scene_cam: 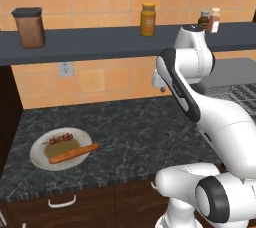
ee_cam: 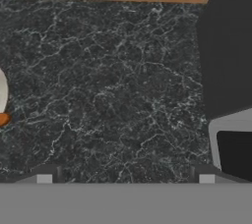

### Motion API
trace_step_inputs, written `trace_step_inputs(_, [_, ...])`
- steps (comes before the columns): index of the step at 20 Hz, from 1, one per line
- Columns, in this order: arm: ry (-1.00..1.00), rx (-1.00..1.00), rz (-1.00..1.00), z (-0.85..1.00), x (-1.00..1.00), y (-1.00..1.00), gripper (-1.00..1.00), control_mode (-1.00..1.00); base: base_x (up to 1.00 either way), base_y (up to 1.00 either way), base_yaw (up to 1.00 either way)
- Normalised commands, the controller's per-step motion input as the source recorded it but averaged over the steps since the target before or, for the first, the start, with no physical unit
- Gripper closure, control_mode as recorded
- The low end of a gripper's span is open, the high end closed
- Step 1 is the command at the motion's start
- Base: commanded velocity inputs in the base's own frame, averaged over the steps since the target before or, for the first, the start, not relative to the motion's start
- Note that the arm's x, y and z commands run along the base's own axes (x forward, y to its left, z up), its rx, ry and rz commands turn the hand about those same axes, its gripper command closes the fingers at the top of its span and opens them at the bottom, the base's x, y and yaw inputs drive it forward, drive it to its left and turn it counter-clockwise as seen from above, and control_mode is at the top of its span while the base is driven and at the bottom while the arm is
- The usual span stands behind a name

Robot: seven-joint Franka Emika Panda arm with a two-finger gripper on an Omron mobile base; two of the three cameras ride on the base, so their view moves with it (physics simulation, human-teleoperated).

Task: Pick up the kebab skewer and baguette bread, and place them inside the toaster oven. Close the toaster oven door and start by setting the timer.

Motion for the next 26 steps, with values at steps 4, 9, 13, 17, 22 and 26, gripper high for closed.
trace_step_inputs(4, [0.00, 0.00, 0.00, 0.00, 0.00, 0.00, -1.00, 1.00, 0.09, -0.34, 0.00])
trace_step_inputs(9, [0.00, 0.00, 0.00, 0.00, 0.00, 0.00, -1.00, 1.00, 0.05, -0.22, 0.00])
trace_step_inputs(13, [0.00, 0.00, 0.00, 0.00, 0.00, 0.00, -1.00, 1.00, 0.00, 0.00, 0.00])
trace_step_inputs(17, [0.00, 0.00, 0.00, 0.00, 0.00, 0.00, -1.00, 1.00, 0.00, 0.00, 0.00])
trace_step_inputs(22, [0.00, 0.00, 0.00, 0.00, 0.00, 0.00, -1.00, -1.00, 0.00, 0.00, 0.00])
trace_step_inputs(26, [0.00, 0.00, 0.00, 0.00, 0.00, 0.00, -1.00, -1.00, 0.00, 0.00, 0.00])
